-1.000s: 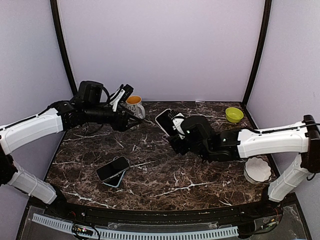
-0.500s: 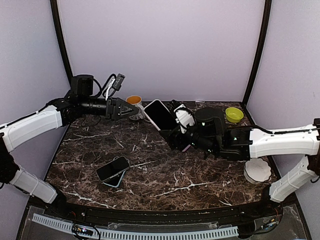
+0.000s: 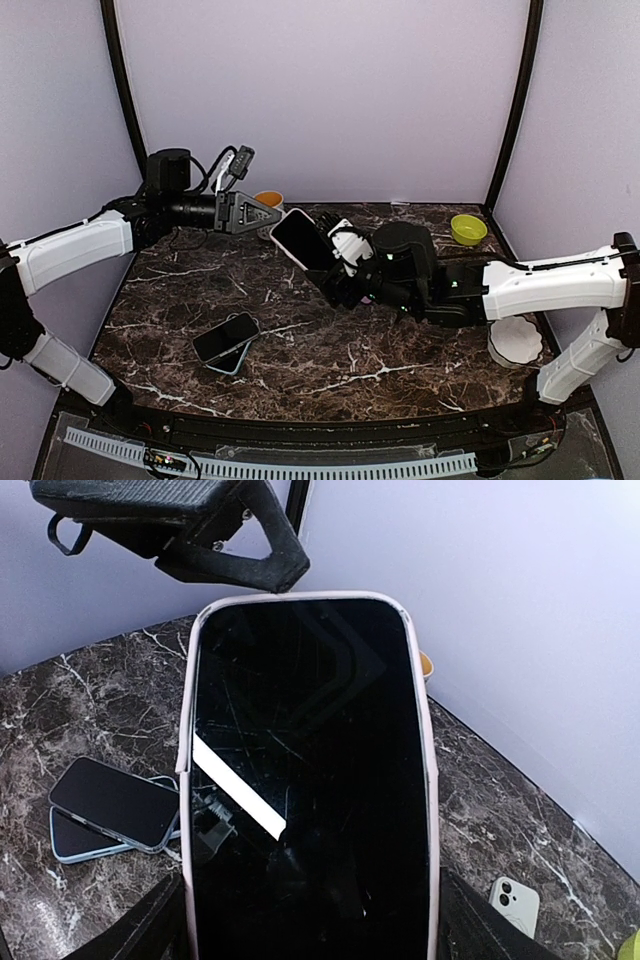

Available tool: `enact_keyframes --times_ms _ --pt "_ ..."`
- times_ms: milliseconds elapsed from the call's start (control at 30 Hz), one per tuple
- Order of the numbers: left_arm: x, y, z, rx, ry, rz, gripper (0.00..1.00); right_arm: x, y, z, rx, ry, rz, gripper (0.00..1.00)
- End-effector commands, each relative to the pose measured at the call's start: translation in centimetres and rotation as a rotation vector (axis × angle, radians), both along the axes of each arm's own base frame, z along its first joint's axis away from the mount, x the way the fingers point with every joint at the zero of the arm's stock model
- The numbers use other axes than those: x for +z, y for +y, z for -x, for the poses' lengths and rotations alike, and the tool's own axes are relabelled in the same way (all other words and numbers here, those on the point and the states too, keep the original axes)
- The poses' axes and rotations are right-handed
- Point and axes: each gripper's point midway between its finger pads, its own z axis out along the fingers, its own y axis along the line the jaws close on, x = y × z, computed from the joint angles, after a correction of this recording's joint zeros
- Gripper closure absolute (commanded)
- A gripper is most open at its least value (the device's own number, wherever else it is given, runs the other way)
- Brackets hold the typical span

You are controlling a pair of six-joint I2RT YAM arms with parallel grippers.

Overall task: Take the phone out of the phone case
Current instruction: Pass from the right arm to the left

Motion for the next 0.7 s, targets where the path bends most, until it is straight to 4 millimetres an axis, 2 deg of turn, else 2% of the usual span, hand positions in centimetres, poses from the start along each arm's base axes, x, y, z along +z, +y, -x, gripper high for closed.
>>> enact_keyframes --times_ms 0,167,267,400,667 --pt "-0.2 0.3 -0.4 0.031 -0.007 -0.023 0.49 7.0 1.0 0.0 0.001 -0.116 -0.194 1.0" --pt "-0.6 0.5 -1.0 0.067 -0.016 -0.049 0.46 7.2 0.7 0.2 -0.001 -0.123 -0.192 1.0" --pt "-0.6 1.1 -2.0 0.141 -0.055 -0.076 0.43 7.3 0.2 0.2 -0.011 -0.128 -0.196 1.0" --pt "-0.3 1.1 -1.7 0.126 -0.055 -0.064 0.42 7.1 0.2 0.2 -0.013 -0.13 -0.191 1.0" --pt "0.2 0.6 -0.1 0.019 -0.03 -0.014 0.55 7.7 0.3 -0.5 -0.052 -0.161 -0.214 1.0"
